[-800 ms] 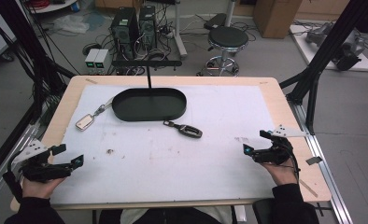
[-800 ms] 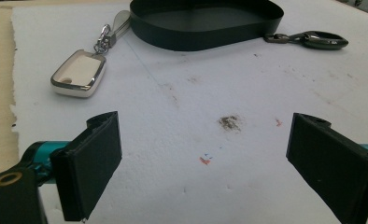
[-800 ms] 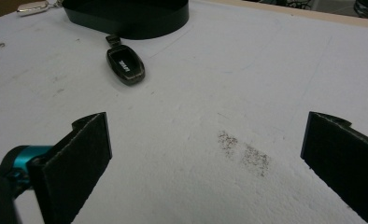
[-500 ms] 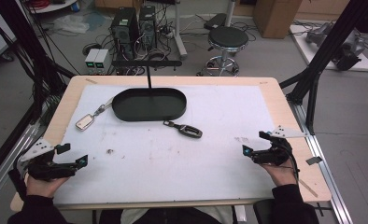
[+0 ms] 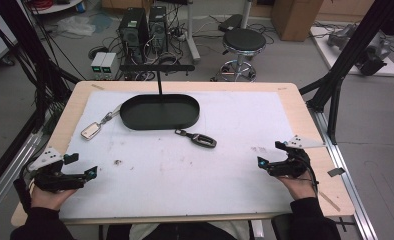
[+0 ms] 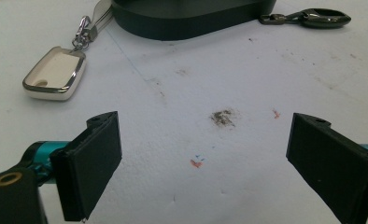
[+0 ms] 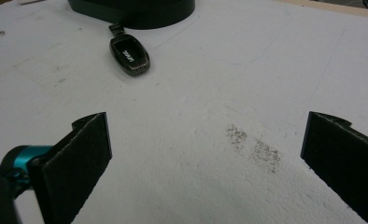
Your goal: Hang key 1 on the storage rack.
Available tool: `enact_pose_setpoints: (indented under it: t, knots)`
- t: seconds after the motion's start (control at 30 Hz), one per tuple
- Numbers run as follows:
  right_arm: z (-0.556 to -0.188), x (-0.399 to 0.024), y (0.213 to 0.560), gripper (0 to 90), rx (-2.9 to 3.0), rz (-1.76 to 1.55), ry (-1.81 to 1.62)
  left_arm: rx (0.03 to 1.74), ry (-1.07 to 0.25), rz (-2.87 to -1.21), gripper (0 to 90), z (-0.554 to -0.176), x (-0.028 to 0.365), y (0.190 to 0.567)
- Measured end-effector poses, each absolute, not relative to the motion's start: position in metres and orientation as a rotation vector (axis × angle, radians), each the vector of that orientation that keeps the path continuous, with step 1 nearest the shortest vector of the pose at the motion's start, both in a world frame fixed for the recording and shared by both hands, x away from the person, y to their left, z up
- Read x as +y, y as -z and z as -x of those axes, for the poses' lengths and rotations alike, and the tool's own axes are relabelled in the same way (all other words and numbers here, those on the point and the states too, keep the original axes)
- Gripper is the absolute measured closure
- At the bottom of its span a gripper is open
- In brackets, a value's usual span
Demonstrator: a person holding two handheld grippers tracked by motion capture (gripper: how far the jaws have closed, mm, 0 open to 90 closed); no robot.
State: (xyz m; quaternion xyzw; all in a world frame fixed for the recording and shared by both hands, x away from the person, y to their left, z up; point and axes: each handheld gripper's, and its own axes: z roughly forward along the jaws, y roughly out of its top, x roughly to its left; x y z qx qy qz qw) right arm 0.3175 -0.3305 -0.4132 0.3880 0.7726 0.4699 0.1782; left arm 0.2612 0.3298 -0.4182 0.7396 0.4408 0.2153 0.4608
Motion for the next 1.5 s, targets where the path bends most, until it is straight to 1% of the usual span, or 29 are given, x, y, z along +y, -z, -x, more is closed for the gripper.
enact_pose_setpoints:
  t: [0.5, 0.77, 1.17, 1.5]
  knots:
    - [-0.32, -0.324, 0.415, 1.0, 2.208, -1.086, -1.31, 1.106, -0.525, -1.856, 10.7, -0.277, 0.323, 0.41]
    - [-0.322, -0.321, 0.416, 1.0, 2.2, -1.088, -1.308, 1.097, -0.536, -1.902, 10.8, -0.289, 0.317, 0.405]
    - [-0.326, -0.316, 0.419, 1.0, 2.214, -1.078, -1.282, 1.088, -0.553, -1.984, 11.1, -0.316, 0.305, 0.394]
    - [-0.326, -0.317, 0.422, 1.0, 2.219, -1.088, -1.269, 1.094, -0.568, -2.004, 11.5, -0.34, 0.304, 0.381]
